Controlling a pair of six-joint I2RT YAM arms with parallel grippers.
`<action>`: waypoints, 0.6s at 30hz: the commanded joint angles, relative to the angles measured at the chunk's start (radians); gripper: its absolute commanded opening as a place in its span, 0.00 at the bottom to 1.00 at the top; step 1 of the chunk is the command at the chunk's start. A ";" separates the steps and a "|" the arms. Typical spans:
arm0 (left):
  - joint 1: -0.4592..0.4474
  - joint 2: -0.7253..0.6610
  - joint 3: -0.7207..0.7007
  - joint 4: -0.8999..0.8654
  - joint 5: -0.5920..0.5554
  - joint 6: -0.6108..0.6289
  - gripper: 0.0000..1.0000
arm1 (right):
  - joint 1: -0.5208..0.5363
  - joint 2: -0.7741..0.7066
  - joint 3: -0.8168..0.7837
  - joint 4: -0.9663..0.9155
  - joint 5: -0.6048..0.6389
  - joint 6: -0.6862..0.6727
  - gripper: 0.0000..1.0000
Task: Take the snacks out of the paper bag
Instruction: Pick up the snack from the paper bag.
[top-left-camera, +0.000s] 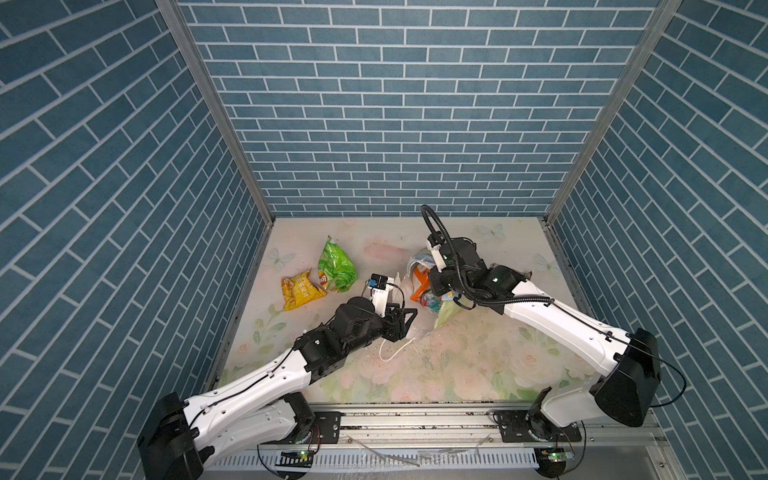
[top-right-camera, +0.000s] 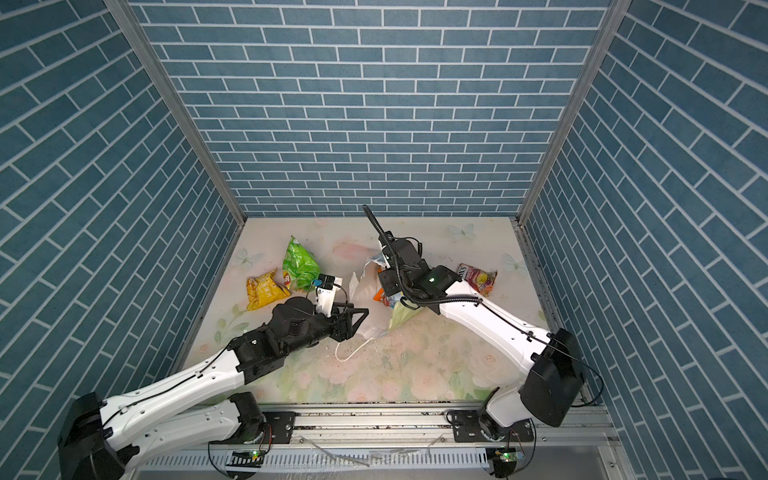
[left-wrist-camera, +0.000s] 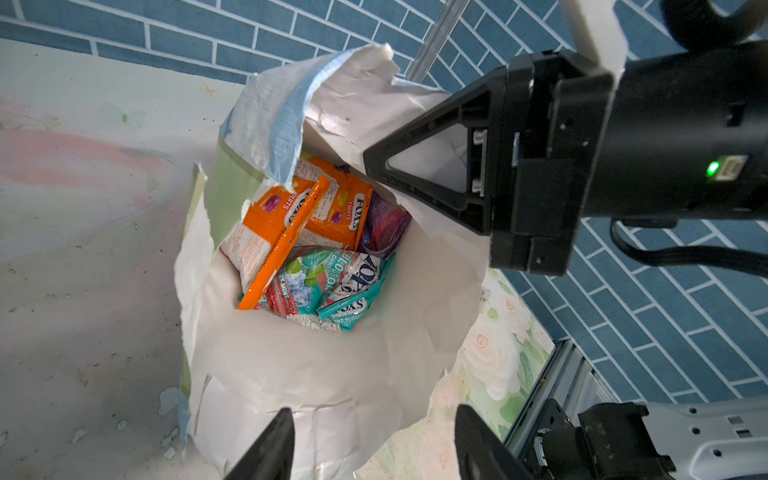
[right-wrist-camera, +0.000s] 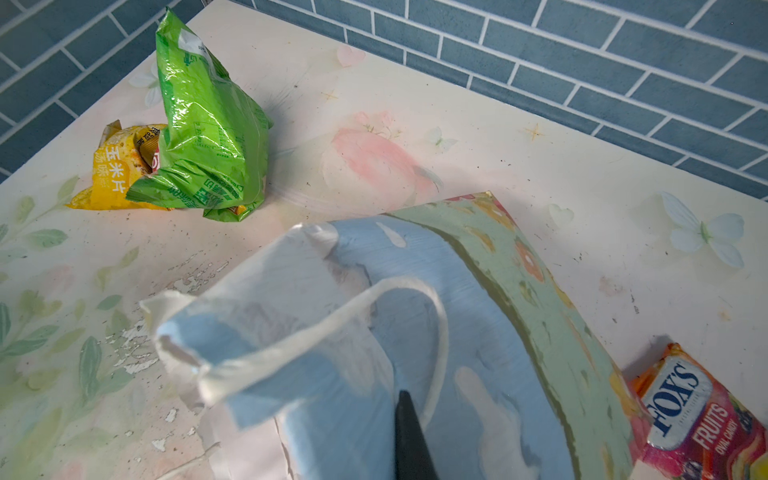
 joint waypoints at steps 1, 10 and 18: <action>-0.012 0.031 0.001 0.063 -0.052 0.026 0.62 | 0.004 -0.045 0.019 0.009 -0.036 0.061 0.00; -0.014 0.158 0.026 0.144 -0.101 0.058 0.69 | 0.003 -0.049 0.025 -0.024 -0.035 0.058 0.00; -0.015 0.285 0.077 0.222 -0.112 0.132 0.75 | 0.004 -0.044 0.057 -0.056 -0.052 0.070 0.00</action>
